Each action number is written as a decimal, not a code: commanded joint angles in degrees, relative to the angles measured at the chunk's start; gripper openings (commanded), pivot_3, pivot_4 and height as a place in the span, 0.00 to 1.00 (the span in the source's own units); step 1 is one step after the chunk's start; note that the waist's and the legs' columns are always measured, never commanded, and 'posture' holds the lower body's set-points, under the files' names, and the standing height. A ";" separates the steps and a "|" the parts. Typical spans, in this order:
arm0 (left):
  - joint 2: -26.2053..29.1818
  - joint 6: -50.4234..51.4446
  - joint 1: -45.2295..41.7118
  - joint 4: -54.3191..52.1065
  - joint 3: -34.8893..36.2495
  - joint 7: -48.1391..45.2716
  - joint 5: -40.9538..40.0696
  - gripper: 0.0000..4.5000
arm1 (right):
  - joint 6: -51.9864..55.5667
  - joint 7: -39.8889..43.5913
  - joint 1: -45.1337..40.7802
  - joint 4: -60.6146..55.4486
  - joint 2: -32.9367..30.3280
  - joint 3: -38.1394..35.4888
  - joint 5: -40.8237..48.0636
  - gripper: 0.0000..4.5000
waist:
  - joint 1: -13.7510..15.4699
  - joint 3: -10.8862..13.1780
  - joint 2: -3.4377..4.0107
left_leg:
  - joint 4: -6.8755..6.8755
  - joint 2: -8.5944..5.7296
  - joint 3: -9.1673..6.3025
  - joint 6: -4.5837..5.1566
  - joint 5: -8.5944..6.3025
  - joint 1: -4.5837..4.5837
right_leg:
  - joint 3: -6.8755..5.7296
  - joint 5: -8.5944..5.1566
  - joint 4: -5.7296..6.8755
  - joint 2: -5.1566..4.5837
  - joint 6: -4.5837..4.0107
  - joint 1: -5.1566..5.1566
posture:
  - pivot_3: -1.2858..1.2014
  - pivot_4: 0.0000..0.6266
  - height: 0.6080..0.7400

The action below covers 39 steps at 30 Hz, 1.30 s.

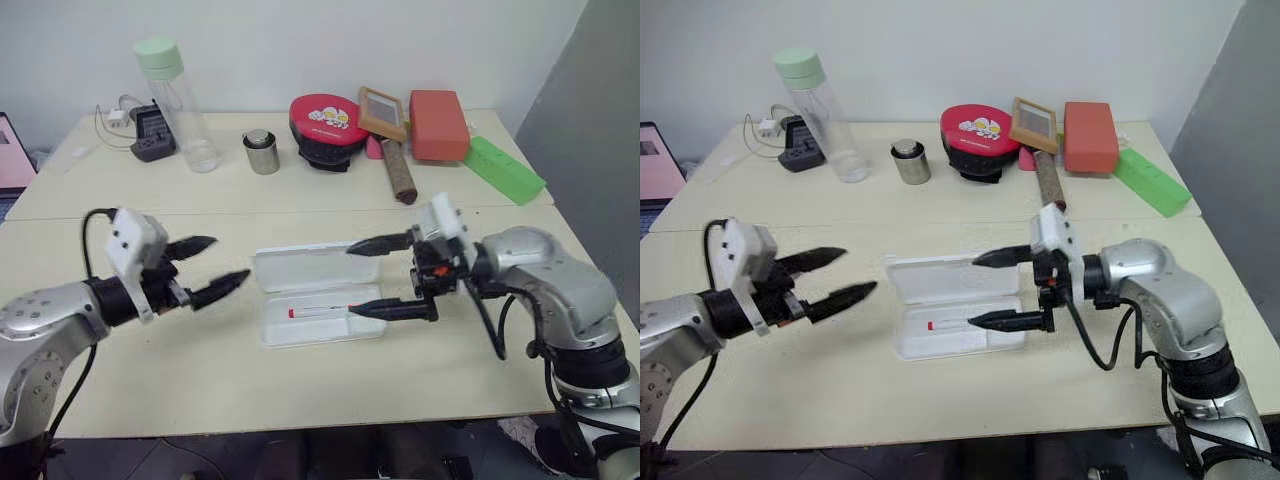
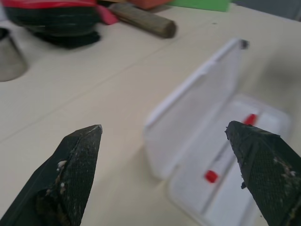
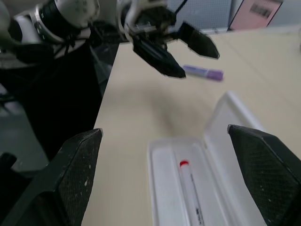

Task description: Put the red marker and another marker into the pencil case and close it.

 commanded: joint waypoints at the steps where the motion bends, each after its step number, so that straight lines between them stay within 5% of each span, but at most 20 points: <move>1: 2.79 -7.90 -1.36 15.33 0.44 -1.35 8.27 1.00 | -0.04 -4.92 -2.52 -1.63 0.74 -2.43 1.31 0.99 | -0.02 0.00 0.01 | -0.04 0.00 0.03 0.00 0.00 0.02 | 0.02 0.01 0.00 0.04 -0.03 -0.03 | 0.52 0.24 1.00; 18: 4.23 -31.04 -23.37 68.54 -9.06 -6.72 25.05 1.00 | -1.23 -9.54 -2.39 -3.08 1.16 -0.33 1.83 0.99 | 0.24 -0.02 -0.04 | 0.09 -0.05 -0.04 0.00 0.00 -0.47 | -0.24 0.00 0.01 0.00 -0.06 -0.28 | 0.52 0.24 1.00; 27: 3.14 -33.24 -26.31 78.98 -14.96 -9.56 30.75 1.00 | -1.71 -9.13 -2.10 -4.25 -0.24 -0.65 2.87 0.99 | 0.16 -0.06 -0.04 | 0.10 -0.07 0.01 0.00 0.00 -0.41 | -0.21 0.00 0.07 0.04 -0.06 -0.26 | 0.52 0.24 1.00; 39: 2.36 -29.83 -24.48 75.72 -14.08 -13.62 28.93 0.44 | -2.50 -9.24 -2.09 -3.72 -0.94 -0.25 2.99 1.00 | 0.10 -0.08 0.01 | 0.10 -0.05 -0.03 0.00 0.00 -0.32 | -0.15 0.00 0.12 0.03 -0.06 -0.24 | 0.52 0.24 1.00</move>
